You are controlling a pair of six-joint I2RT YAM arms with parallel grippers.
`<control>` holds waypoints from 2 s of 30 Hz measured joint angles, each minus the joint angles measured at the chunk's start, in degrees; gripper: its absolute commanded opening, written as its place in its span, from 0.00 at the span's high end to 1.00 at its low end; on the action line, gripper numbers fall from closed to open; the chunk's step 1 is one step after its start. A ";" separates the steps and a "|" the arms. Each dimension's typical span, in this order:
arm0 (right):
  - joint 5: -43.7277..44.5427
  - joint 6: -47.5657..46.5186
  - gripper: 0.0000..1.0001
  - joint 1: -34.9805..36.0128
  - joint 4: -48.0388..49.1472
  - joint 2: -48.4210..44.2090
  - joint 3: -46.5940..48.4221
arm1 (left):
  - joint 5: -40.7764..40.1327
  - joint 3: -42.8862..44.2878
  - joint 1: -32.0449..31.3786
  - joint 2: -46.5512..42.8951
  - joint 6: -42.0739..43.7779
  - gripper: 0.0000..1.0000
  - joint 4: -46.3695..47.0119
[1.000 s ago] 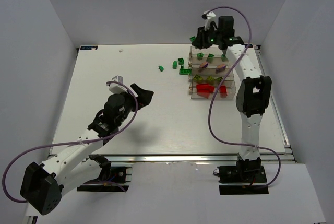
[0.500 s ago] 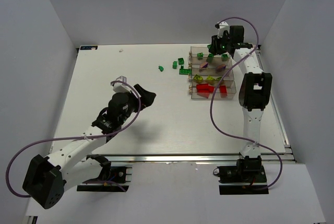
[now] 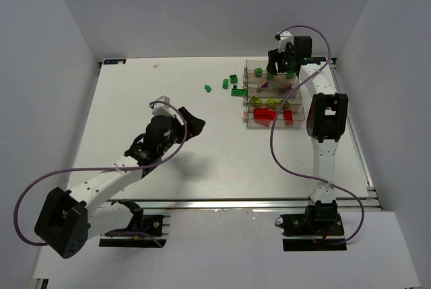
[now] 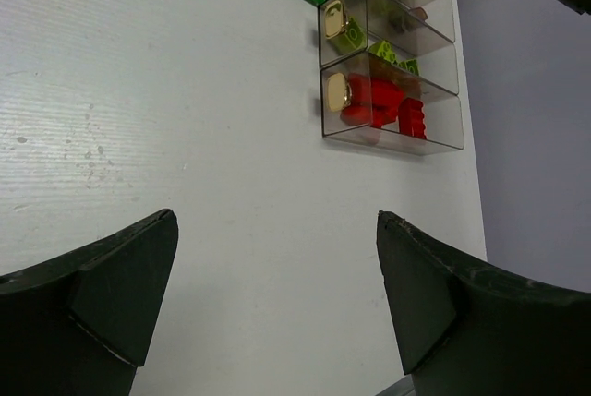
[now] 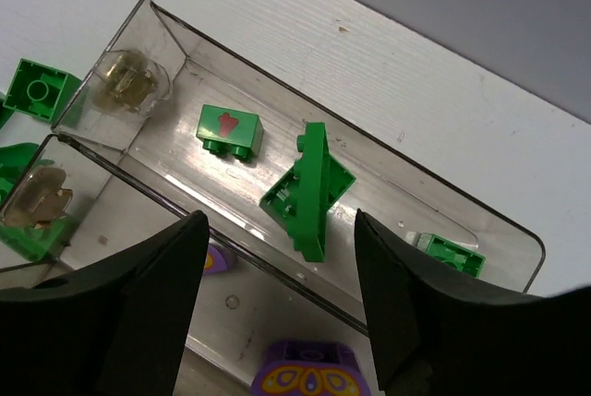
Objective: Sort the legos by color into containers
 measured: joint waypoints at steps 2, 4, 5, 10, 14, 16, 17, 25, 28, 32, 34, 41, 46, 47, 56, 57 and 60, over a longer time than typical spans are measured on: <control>-0.02 -0.13 0.30 -0.02 0.04 0.11 0.00 | 0.09 1.57 0.02 1.79 0.31 0.13 0.31; -0.42 -0.02 0.32 -0.11 0.04 0.11 0.02 | 0.20 3.48 0.28 3.98 0.70 0.28 0.13; -0.90 -0.02 0.34 -0.20 0.07 0.11 0.09 | 0.63 5.79 0.79 6.75 0.61 0.39 0.11; -11.50 -1.33 0.72 -1.64 -0.13 -4.02 -5.03 | 5.18 16.96 5.90 20.22 0.59 0.84 -0.70; -22.86 -1.77 0.86 -3.10 -0.76 -12.96 -12.70 | 7.34 31.15 9.57 34.49 2.29 0.46 -6.62; -27.39 -1.22 0.72 -3.63 -0.63 -17.55 -15.23 | 7.72 40.19 10.56 42.18 3.10 0.32 -10.88; -29.18 -1.01 0.70 -3.72 -0.13 -20.13 -16.83 | 7.72 44.74 10.78 45.86 3.69 0.30 -12.94; -36.85 1.79 0.67 -3.17 3.37 -31.41 -27.61 | 4.57 75.34 10.84 68.43 8.52 0.27 -28.17; -37.73 3.45 0.67 -3.28 3.67 -31.52 -30.45 | 2.84 80.72 10.84 72.74 9.81 0.27 -31.80; -38.56 6.10 0.68 -4.61 3.85 -31.52 -32.41 | 1.25 84.26 10.84 76.24 10.67 0.27 -33.40; -38.95 6.88 0.68 -5.11 4.33 -31.52 -32.68 | 0.66 84.41 10.84 76.96 10.82 0.27 -33.35; -39.52 9.92 0.68 -6.23 7.13 -32.20 -35.89 | 0.20 87.65 10.84 80.50 10.93 0.32 -31.54; -39.89 12.13 0.68 -6.49 9.31 -32.92 -37.68 | 0.57 89.88 10.73 82.23 11.04 0.35 -29.86; -40.13 12.61 0.68 -6.51 9.75 -33.16 -38.07 | 0.59 90.38 10.71 82.68 11.04 0.36 -29.81; -40.87 15.78 0.68 -7.10 13.11 -34.56 -39.58 | 0.35 91.14 10.58 83.91 10.99 0.53 -28.55; -40.89 16.02 0.68 -7.19 13.35 -34.64 -39.58 | 0.35 91.14 10.58 84.02 11.02 0.55 -28.35; -41.05 16.44 0.68 -7.30 13.99 -34.75 -39.58 | 0.37 91.14 10.49 84.19 11.04 0.61 -27.91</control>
